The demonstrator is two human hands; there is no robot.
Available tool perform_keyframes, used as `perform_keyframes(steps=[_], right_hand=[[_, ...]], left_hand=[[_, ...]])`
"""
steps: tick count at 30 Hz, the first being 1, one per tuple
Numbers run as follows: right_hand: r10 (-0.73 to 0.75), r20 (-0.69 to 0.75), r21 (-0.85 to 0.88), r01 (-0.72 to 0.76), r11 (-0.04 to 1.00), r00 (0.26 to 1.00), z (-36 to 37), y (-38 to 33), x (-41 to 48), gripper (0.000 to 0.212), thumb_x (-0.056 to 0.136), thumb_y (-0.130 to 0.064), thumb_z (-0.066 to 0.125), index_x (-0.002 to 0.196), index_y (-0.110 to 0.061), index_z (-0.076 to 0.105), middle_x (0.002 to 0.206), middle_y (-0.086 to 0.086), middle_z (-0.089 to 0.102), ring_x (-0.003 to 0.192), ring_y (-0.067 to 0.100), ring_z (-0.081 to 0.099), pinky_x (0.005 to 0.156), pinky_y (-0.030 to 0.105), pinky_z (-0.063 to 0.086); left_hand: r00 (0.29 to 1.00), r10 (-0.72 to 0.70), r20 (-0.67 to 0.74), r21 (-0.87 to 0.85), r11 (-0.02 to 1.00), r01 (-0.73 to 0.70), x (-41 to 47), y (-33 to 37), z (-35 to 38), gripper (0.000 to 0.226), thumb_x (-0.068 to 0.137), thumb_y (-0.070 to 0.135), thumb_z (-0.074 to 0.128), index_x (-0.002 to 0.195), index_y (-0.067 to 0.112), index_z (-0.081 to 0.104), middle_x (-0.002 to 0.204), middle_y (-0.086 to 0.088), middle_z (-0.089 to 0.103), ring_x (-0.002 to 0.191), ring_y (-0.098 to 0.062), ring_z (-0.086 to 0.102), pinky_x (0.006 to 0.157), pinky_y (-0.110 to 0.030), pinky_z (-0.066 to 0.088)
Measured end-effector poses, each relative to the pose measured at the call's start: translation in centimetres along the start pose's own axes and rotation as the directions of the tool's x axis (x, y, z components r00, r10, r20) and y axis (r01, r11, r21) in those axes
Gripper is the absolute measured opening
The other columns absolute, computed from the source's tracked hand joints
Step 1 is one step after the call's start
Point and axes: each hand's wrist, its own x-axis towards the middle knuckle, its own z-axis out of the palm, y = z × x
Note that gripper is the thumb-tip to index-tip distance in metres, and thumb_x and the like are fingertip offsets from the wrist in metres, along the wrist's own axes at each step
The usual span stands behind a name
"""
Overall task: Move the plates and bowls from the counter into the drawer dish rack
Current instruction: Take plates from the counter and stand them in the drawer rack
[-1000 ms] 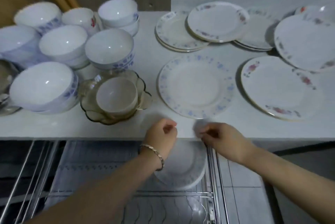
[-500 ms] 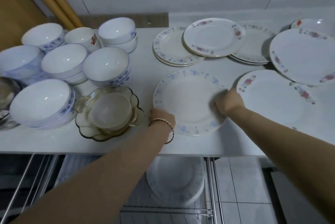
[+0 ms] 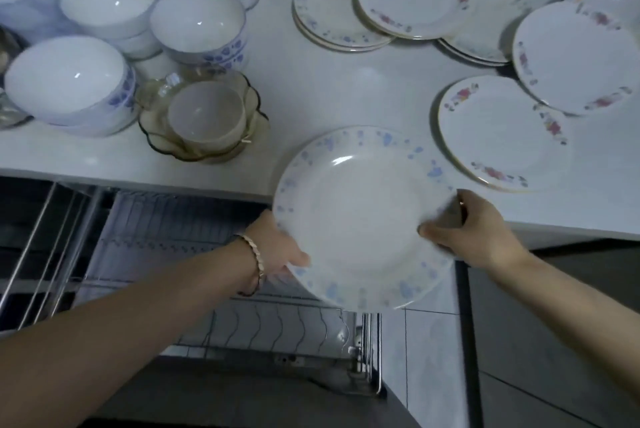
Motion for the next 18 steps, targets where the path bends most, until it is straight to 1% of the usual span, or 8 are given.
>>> perform_keyframes(steps=[1, 3, 7, 10, 13, 14, 16, 18], right_hand=[[0.008, 0.032, -0.015, -0.008, 1.000, 0.999, 0.6, 0.2, -1.6, 0.027, 0.074, -0.006, 0.074, 0.077, -0.011, 0.048, 0.070, 0.000, 0.051, 0.065, 0.017, 0.048, 0.046, 0.010, 0.039], [0.039, 0.117, -0.025, -0.037, 0.999, 0.992, 2.2, 0.7, -4.3, 0.028, 0.073, -0.008, 0.075, 0.085, -0.012, 0.050, 0.079, 0.000, 0.056, 0.075, 0.019, 0.054, 0.060, 0.018, 0.044], [0.172, 0.248, -0.086, -0.155, 0.984, 0.953, 6.5, 2.3, -7.6, 0.042, 0.075, -0.013, 0.074, 0.110, -0.007, 0.052, 0.098, 0.003, 0.058, 0.090, 0.021, 0.056, 0.084, 0.038, 0.051], [0.248, 0.290, -0.119, -0.222, 0.968, 0.924, 10.2, 4.0, -7.8, 0.049, 0.075, -0.011, 0.072, 0.119, -0.005, 0.051, 0.103, 0.007, 0.059, 0.094, 0.023, 0.055, 0.090, 0.040, 0.052], [0.299, 0.307, -0.074, -0.291, 0.954, 0.903, 14.3, 5.6, -6.1, 0.057, 0.076, -0.009, 0.072, 0.126, -0.003, 0.048, 0.121, 0.014, 0.058, 0.101, 0.026, 0.055, 0.088, 0.035, 0.050], [0.319, 0.298, -0.069, -0.313, 0.947, 0.900, 15.5, 6.0, -5.2, 0.058, 0.076, -0.009, 0.072, 0.128, -0.002, 0.047, 0.123, 0.015, 0.057, 0.105, 0.029, 0.056, 0.088, 0.035, 0.050], [0.352, 0.259, -0.055, -0.350, 0.935, 0.899, 17.8, 6.7, -3.0, 0.057, 0.076, -0.006, 0.072, 0.127, 0.000, 0.048, 0.124, 0.018, 0.058, 0.110, 0.033, 0.057, 0.085, 0.033, 0.049], [0.380, 0.217, -0.033, -0.382, 0.924, 0.899, 19.5, 7.2, -0.5, 0.053, 0.075, -0.003, 0.072, 0.123, 0.002, 0.051, 0.122, 0.019, 0.060, 0.110, 0.034, 0.059, 0.089, 0.036, 0.051]], left_hand=[[1.000, -0.001, 0.023, 0.058, 0.998, 0.000, -1.0, -1.5, -0.2, 0.062, 0.051, -0.002, 0.079, 0.110, -0.002, 0.059, 0.103, -0.013, 0.067, 0.099, -0.029, 0.063, 0.072, -0.041, 0.060], [0.998, -0.027, 0.061, 0.094, 0.995, 0.021, -2.6, -4.5, -0.9, 0.047, 0.055, -0.008, 0.073, 0.098, 0.007, 0.062, 0.087, -0.008, 0.066, 0.093, -0.027, 0.062, 0.060, -0.033, 0.057], [0.980, -0.186, 0.066, 0.077, 0.981, 0.180, -3.5, -10.1, -2.7, 0.055, 0.045, -0.008, 0.067, 0.100, -0.006, 0.065, 0.092, -0.022, 0.069, 0.090, -0.037, 0.066, 0.068, -0.047, 0.058], [0.958, -0.285, 0.018, 0.113, 0.953, 0.281, -2.1, -13.1, -3.9, 0.034, 0.065, -0.022, 0.064, 0.090, 0.000, 0.067, 0.081, -0.013, 0.067, 0.085, -0.032, 0.064, 0.056, -0.036, 0.057], [0.949, -0.312, -0.043, 0.204, 0.927, 0.314, 0.9, -15.1, -4.4, 0.040, 0.068, -0.015, 0.066, 0.104, 0.002, 0.068, 0.103, -0.018, 0.070, 0.100, -0.033, 0.064, 0.081, -0.050, 0.057], [0.949, -0.303, -0.087, 0.279, 0.907, 0.315, 1.9, -15.2, -4.5, 0.039, 0.069, -0.009, 0.069, 0.107, 0.003, 0.068, 0.108, -0.017, 0.070, 0.099, -0.029, 0.065, 0.086, -0.044, 0.056], [0.952, -0.264, -0.152, 0.413, 0.858, 0.304, 4.2, -14.9, -4.4, 0.036, 0.074, 0.004, 0.070, 0.109, 0.005, 0.067, 0.113, -0.014, 0.069, 0.101, -0.024, 0.065, 0.085, -0.028, 0.054], [0.946, -0.250, -0.206, 0.412, 0.855, 0.316, 7.2, -14.5, -4.3, 0.038, 0.076, 0.009, 0.069, 0.113, 0.003, 0.066, 0.116, -0.013, 0.068, 0.105, -0.024, 0.065, 0.084, -0.024, 0.052]])
